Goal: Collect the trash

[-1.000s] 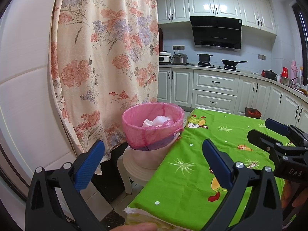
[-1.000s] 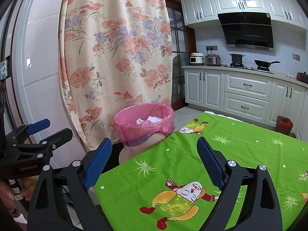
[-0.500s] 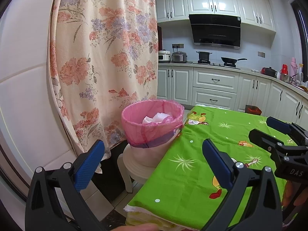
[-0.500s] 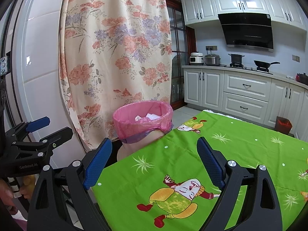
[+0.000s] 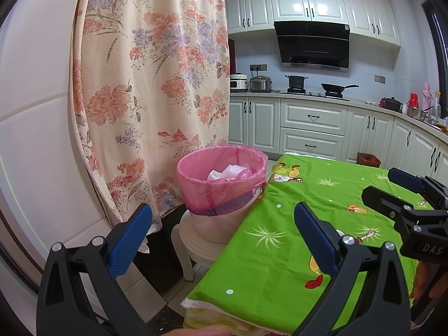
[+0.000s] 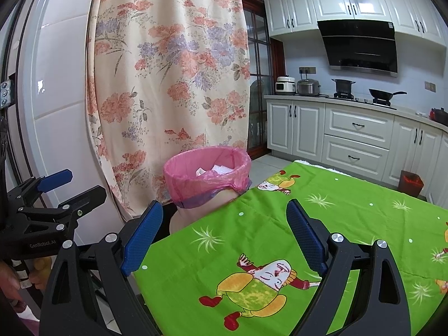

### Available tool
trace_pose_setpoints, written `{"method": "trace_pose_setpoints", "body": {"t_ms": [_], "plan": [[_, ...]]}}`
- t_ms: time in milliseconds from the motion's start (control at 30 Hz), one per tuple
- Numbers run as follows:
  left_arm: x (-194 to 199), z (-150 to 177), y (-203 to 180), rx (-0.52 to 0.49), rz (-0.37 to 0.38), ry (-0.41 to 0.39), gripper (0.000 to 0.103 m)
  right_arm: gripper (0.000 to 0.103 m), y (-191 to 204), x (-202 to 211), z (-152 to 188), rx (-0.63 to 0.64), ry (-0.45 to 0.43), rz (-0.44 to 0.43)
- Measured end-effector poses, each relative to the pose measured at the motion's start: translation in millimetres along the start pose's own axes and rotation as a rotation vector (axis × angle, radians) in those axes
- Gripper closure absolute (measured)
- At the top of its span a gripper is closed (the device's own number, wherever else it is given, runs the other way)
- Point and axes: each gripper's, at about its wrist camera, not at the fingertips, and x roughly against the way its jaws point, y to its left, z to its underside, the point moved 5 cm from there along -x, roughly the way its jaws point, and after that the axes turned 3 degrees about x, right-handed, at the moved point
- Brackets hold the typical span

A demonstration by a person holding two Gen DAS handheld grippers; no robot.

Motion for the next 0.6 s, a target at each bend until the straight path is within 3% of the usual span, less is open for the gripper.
{"method": "trace_pose_setpoints", "body": {"t_ms": [333, 600], "plan": [[-1.2, -0.6, 1.4, 0.010, -0.015, -0.008, 0.005, 0.019, -0.1, -0.2, 1.1, 0.000, 0.005, 0.003], [-18.7, -2.7, -41.7, -0.050, 0.076, 0.022, 0.005, 0.019, -36.3, 13.4, 15.8, -0.044, 0.020, 0.075]]}}
